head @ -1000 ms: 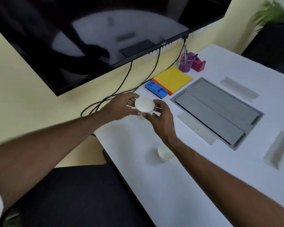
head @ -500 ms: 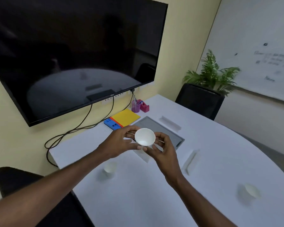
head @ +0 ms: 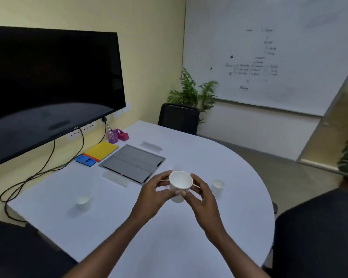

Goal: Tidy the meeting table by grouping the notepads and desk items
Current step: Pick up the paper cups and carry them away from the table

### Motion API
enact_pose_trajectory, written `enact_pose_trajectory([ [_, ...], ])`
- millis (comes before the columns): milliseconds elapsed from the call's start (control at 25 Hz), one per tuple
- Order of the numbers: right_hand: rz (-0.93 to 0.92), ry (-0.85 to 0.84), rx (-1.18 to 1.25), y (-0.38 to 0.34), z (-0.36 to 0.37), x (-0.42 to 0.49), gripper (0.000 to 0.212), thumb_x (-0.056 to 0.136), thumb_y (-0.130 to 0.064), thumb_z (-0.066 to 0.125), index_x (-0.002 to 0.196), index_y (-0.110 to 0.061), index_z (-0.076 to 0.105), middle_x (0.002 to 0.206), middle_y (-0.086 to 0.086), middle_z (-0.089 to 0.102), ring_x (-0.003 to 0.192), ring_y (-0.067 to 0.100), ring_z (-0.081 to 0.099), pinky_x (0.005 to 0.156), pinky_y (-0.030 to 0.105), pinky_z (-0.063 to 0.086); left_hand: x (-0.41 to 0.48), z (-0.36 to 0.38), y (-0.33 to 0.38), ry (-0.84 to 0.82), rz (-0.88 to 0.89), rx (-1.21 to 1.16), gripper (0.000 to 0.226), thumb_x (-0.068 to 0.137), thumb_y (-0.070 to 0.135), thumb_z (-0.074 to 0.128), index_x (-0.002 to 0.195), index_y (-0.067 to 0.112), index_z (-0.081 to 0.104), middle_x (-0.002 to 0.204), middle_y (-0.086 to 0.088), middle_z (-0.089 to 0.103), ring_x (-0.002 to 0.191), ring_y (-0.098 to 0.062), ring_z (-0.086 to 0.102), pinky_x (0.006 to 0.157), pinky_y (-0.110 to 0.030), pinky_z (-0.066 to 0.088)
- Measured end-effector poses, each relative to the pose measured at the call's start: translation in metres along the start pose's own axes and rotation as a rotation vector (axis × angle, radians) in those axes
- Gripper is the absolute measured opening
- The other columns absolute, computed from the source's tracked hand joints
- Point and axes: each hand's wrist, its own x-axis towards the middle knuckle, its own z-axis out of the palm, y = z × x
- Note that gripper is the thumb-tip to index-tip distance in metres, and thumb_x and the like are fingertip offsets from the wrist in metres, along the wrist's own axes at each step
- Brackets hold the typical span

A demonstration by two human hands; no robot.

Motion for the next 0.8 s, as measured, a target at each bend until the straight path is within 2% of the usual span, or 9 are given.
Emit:
enact_pose_trajectory([
  [120,0.035,0.11,-0.002,-0.003,-0.054,-0.037,0.052,0.089,-0.036,0.074,0.136,-0.041,0.052,0.138,-0.022,0.056,0.127,-0.003,0.054,0.089,0.019,0.054,-0.022,0.061,0.014,-0.074,-0.006,-0.085,0.061,0.076,0.032,0.087,0.132,0.034,0.061,0.127,0.018,0.067,0.112,0.01,0.061,0.075,-0.003,0.049],
  [280,0.088,0.258,-0.003,-0.011,-0.111,-0.095,0.052,0.087,-0.035,0.076,0.135,-0.039,0.054,0.136,-0.02,0.059,0.128,-0.001,0.054,0.101,0.031,0.052,-0.057,0.125,0.027,-0.23,-0.008,-0.176,0.057,0.078,0.031,0.085,0.13,0.037,0.062,0.126,0.021,0.067,0.118,0.005,0.061,0.089,-0.016,0.052],
  [400,0.14,0.377,-0.002,-0.016,-0.145,-0.146,0.056,0.085,-0.032,0.079,0.135,-0.035,0.055,0.134,-0.015,0.063,0.129,0.003,0.055,0.104,0.033,0.05,-0.091,0.167,0.034,-0.352,-0.019,-0.226,0.055,0.08,0.032,0.084,0.129,0.04,0.061,0.126,0.024,0.066,0.117,0.009,0.059,0.08,-0.005,0.05],
  [480,0.152,0.449,0.015,-0.016,-0.165,-0.18,0.056,0.085,-0.021,0.079,0.135,-0.03,0.057,0.131,-0.01,0.066,0.127,0.007,0.059,0.105,0.036,0.051,-0.112,0.194,0.037,-0.429,-0.009,-0.243,0.054,0.081,0.032,0.083,0.129,0.041,0.06,0.124,0.026,0.065,0.116,0.012,0.058,0.076,0.001,0.046],
  [600,0.169,0.57,0.04,-0.021,-0.196,-0.233,0.054,0.085,-0.006,0.076,0.133,-0.023,0.058,0.124,-0.011,0.07,0.12,0.004,0.063,0.099,0.024,0.053,-0.148,0.234,0.048,-0.579,0.002,-0.272,0.055,0.081,0.03,0.083,0.13,0.037,0.061,0.126,0.022,0.064,0.117,0.01,0.057,0.08,-0.001,0.047],
  [680,0.172,0.654,0.023,-0.025,-0.219,-0.262,0.055,0.084,-0.004,0.076,0.133,-0.024,0.058,0.121,-0.014,0.071,0.116,0.0,0.064,0.096,0.017,0.053,-0.168,0.262,0.06,-0.654,0.018,-0.291,0.056,0.081,0.026,0.082,0.133,0.032,0.061,0.128,0.017,0.064,0.119,0.006,0.058,0.084,-0.006,0.049],
  [800,0.173,0.74,0.028,-0.027,-0.262,-0.299,0.058,0.084,-0.007,0.077,0.135,-0.025,0.057,0.126,-0.011,0.069,0.118,-0.001,0.062,0.101,0.018,0.05,-0.194,0.313,0.078,-0.74,0.044,-0.298,0.056,0.084,0.024,0.08,0.135,0.028,0.06,0.13,0.01,0.064,0.12,0.003,0.059,0.086,-0.009,0.051],
])
